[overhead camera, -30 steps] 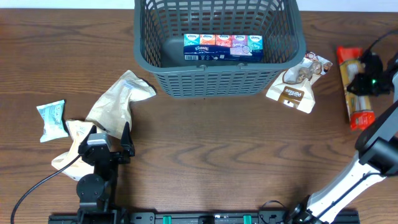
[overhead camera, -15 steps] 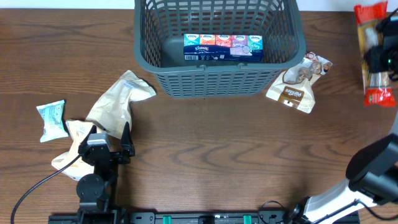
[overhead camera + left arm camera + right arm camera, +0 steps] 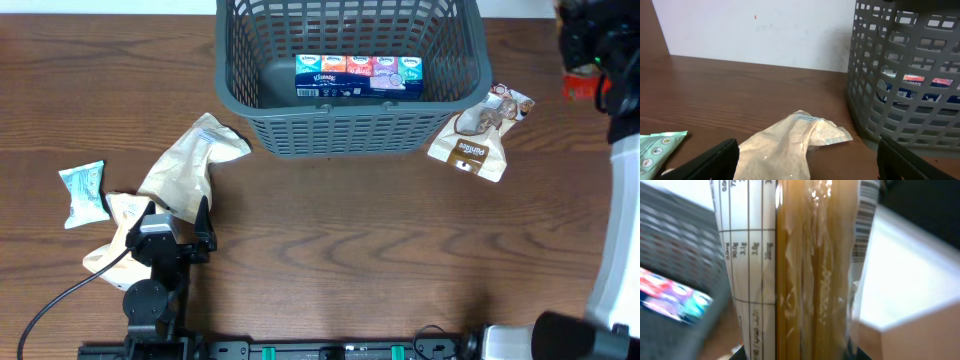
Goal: Pack container
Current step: 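Lift the spaghetti pack and carry it over the basket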
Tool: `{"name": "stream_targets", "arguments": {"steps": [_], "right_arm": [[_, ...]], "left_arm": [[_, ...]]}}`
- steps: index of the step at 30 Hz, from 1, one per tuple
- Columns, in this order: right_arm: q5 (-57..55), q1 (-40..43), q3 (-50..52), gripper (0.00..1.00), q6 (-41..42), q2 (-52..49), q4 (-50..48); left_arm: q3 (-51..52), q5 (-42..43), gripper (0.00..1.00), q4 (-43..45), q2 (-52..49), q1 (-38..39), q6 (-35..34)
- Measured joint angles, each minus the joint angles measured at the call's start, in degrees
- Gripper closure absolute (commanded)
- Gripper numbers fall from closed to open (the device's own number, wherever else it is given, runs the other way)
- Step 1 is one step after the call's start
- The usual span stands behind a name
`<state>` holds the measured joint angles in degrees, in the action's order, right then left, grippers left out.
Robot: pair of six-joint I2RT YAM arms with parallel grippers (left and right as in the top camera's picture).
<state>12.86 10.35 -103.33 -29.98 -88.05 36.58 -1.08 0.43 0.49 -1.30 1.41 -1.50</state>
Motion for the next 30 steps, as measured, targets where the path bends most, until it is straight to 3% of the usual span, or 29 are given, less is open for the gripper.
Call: {"name": "stream_targets", "arguments": {"steps": [21, 30], "right_arm": [[4.4, -28.3, 0.0, 0.95, -11.9, 1.4, -3.2], [4.0, -30.8, 0.0, 0.98, -19.1, -2.3, 3.4]], "left_arm": [[0.0, 1.4, 0.19, 0.0, 0.0, 0.0, 0.0], [0.0, 1.4, 0.19, 0.0, 0.0, 0.0, 0.0]]}}
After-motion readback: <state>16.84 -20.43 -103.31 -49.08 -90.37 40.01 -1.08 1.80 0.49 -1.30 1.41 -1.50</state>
